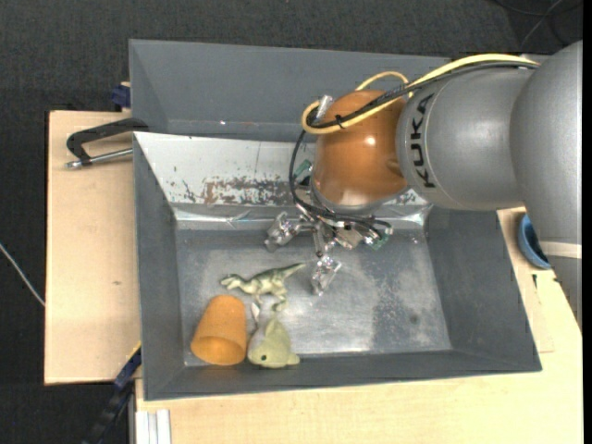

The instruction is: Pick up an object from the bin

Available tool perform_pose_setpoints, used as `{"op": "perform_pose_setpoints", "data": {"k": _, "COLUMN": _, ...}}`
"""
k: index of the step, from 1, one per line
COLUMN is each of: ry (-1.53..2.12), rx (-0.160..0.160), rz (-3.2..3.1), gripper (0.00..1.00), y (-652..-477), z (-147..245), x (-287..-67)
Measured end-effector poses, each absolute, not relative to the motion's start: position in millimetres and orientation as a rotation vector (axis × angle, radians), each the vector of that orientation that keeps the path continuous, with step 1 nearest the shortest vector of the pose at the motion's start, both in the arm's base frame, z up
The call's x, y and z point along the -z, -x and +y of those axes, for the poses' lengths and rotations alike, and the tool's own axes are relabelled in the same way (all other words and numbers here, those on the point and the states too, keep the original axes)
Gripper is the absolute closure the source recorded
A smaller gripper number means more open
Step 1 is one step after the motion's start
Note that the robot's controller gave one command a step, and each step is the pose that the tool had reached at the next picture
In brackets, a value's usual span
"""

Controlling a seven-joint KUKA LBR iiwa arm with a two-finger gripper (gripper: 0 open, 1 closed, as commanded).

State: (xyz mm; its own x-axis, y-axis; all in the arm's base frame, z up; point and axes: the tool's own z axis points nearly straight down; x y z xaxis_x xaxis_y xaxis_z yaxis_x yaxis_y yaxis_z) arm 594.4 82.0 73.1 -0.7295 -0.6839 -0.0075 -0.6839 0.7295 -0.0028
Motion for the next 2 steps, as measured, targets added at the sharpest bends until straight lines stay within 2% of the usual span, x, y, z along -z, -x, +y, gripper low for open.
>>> {"op": "perform_pose_setpoints", "data": {"k": 1, "ry": 1.153, "rx": 0.001, "rz": 2.916, "gripper": 1.00, "y": -594.6, "z": 81, "x": -74}}
{"op": "perform_pose_setpoints", "data": {"k": 2, "ry": 1.451, "rx": 0.003, "rz": 2.770, "gripper": 1.00, "y": -589.5, "z": 117, "x": -248}}
